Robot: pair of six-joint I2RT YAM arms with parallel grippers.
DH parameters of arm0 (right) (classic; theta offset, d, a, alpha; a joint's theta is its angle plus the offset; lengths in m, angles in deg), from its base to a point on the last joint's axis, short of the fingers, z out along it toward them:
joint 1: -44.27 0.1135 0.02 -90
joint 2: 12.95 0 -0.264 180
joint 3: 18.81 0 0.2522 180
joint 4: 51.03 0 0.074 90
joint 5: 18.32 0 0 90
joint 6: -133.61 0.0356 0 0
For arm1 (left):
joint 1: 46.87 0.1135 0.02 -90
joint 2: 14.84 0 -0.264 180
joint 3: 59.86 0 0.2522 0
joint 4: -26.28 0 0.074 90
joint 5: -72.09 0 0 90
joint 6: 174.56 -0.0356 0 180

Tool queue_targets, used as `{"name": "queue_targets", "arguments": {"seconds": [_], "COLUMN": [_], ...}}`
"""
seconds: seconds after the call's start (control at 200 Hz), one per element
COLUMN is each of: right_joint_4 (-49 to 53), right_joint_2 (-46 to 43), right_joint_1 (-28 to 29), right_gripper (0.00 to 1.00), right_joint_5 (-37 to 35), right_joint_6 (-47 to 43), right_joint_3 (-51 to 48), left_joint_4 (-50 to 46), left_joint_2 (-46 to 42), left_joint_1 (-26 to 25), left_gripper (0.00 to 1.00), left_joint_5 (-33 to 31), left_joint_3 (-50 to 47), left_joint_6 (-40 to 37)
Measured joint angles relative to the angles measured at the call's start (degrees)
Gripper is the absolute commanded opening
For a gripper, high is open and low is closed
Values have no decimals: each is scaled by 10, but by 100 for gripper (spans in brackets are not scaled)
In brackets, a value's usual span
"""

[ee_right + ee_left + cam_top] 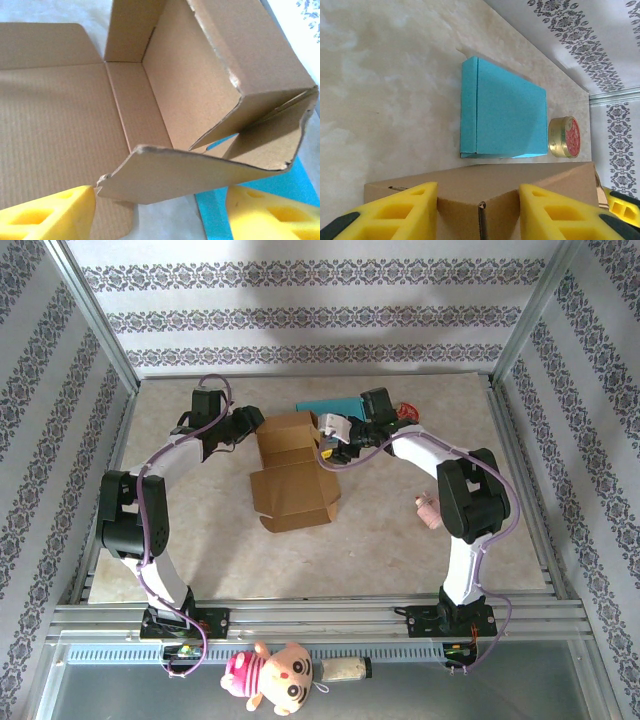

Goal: Fold the paper box

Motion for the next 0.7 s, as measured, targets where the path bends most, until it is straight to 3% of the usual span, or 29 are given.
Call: {"name": "queue_targets", "arguments": {"seconds": [0.16, 0.325, 0.7], "right_joint_4": [7, 10, 13], "right_joint_2": [-1, -1, 62], "right_joint_1": [-40, -68, -14], "right_gripper": [78, 73, 63], "right_joint_5": [39, 37, 18], "right_joint_6": [-36, -50, -38], "right_joint_3": [-3, 1, 81], "left_joint_4": [0, 0, 2], "left_joint_2": [0, 0, 0], "left_joint_1": [0, 0, -3], "left_gripper": [41, 40, 37], "left_joint_5": [2, 4, 5], "left_joint_3": [0, 0, -2], "left_joint_6": [-3, -5, -9]}}
